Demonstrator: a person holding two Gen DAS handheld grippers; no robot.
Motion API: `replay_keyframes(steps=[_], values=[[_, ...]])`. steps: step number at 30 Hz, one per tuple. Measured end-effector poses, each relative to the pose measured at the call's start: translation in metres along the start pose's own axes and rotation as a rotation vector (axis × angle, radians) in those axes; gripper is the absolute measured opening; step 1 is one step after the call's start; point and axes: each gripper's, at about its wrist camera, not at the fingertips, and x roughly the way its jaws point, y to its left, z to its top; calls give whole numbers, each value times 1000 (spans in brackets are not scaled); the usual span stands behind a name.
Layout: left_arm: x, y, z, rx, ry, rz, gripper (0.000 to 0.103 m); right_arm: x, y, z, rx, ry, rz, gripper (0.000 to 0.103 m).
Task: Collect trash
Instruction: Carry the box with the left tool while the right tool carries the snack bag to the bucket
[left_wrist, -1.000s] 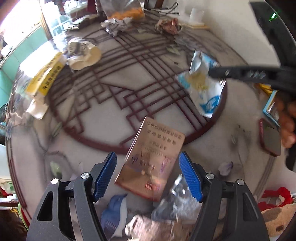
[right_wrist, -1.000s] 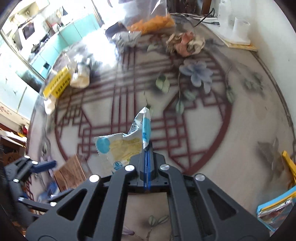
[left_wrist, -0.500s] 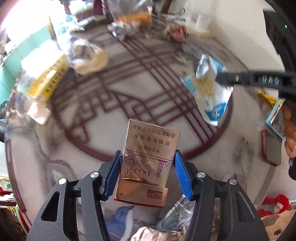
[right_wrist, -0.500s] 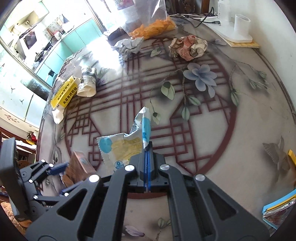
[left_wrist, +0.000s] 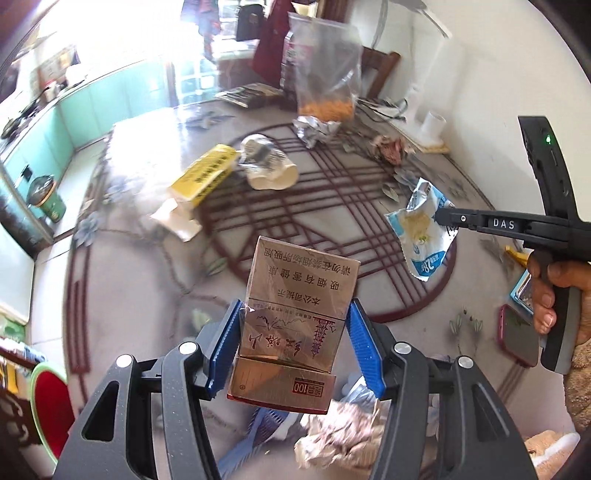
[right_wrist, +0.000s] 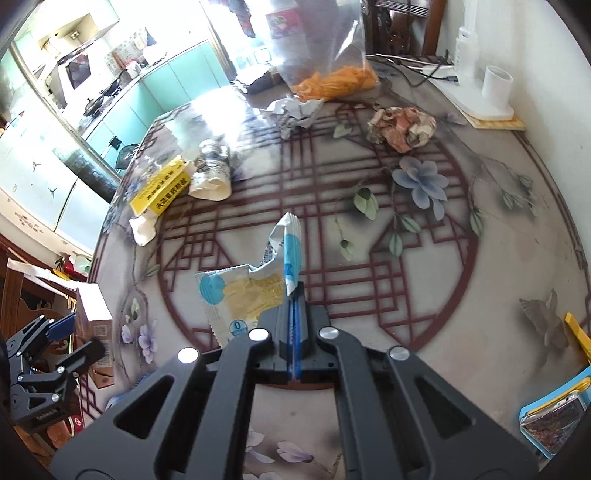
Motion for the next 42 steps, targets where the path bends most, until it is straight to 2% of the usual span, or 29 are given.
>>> replay_keyframes(steps=[6,24,42], values=[[-20,17,-10,-51,-40,30,54,-2,21,-3,-39,-1,16,1],[-37,51,-36,-100,-27,40,54,-5,63,-21,-68,17,36,1],[-62,100,-63,-159,-52,56,54,-7,122,-34,-130,22,50,1]])
